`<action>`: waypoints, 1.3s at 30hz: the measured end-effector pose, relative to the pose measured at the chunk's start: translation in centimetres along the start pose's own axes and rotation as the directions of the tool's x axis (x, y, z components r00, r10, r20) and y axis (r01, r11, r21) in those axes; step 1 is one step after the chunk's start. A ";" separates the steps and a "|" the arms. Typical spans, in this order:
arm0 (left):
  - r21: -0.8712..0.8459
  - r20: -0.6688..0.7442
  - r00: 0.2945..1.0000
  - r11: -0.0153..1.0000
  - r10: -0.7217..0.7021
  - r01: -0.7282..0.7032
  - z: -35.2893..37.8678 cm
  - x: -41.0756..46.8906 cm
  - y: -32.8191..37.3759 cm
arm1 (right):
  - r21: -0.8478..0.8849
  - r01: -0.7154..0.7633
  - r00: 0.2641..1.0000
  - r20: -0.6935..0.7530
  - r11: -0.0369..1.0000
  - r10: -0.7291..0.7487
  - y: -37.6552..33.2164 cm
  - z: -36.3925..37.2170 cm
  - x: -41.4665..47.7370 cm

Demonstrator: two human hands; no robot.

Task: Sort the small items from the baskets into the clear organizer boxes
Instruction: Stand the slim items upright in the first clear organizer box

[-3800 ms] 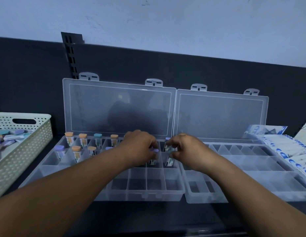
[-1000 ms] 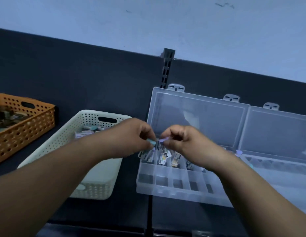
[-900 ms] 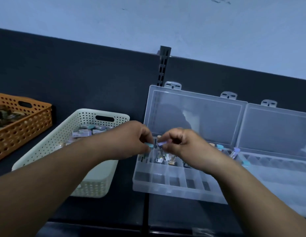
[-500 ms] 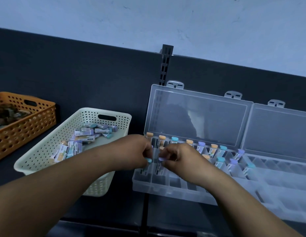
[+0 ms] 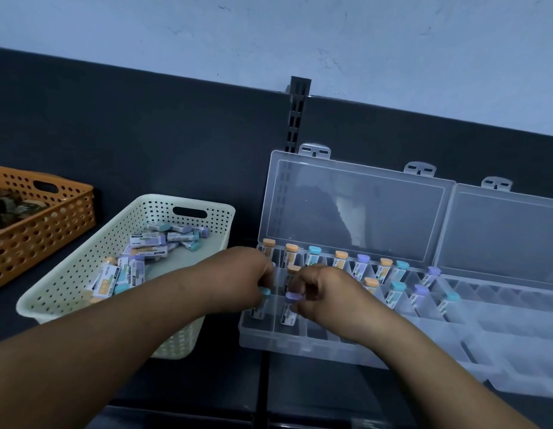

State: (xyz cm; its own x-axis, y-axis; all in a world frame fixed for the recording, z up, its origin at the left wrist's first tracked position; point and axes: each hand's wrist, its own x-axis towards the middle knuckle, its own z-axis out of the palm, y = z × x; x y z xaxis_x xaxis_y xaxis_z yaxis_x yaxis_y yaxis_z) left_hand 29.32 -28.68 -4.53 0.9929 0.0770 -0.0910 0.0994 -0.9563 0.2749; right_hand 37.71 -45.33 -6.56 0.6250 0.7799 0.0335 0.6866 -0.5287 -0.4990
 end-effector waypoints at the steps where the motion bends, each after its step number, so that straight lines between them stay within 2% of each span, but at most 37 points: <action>1: 0.004 -0.001 1.000 1.000 0.005 -0.005 0.0 0.0 0.0 | 0.006 -0.004 1.000 0.000 1.000 0.004 0.0 0.0 -0.1; 10: -0.016 -0.028 0.999 0.999 0.029 -0.029 -0.7 -0.4 -0.3 | -0.040 0.013 1.000 0.012 0.999 -0.013 -1.5 -1.3 0.0; 15: -0.055 -0.156 0.987 0.998 0.024 -0.033 -2.8 -2.1 -1.4 | -0.057 0.102 0.994 -0.036 0.993 -0.104 -4.1 -2.0 0.9; 19: 0.070 -0.258 0.965 0.995 -0.048 0.068 -4.7 -3.6 -4.7 | -0.135 0.201 0.976 -0.053 0.970 -0.210 -6.5 -1.5 2.5; 23: 0.148 -0.266 0.948 0.965 -0.174 0.218 -6.2 -5.8 -8.4 | -0.251 0.325 0.944 0.024 0.912 -0.329 -9.2 -0.5 4.6; 29: 0.062 -0.150 0.918 0.923 -0.368 0.380 -5.4 -8.9 -13.2 | -0.298 0.413 0.910 0.176 0.861 -0.376 -13.1 2.2 7.9; 34: 0.072 -0.151 0.934 0.939 -0.322 0.336 -4.6 -8.8 -13.6 | -0.336 0.401 0.905 0.293 0.853 -0.310 -15.1 5.1 10.9; 39: -0.017 -0.159 0.944 0.957 -0.289 0.290 -4.4 -9.2 -14.5 | -0.303 0.386 0.888 0.378 0.871 -0.262 -16.3 7.7 13.0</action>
State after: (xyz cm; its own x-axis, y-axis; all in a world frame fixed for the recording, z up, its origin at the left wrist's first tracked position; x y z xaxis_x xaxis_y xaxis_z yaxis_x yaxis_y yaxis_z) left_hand 19.02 -14.28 -3.43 0.9191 0.3939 -0.0130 0.3842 -0.8880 0.2527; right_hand 31.84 -24.02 -4.65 0.2348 0.9577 -0.1666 0.9520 -0.2612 -0.1596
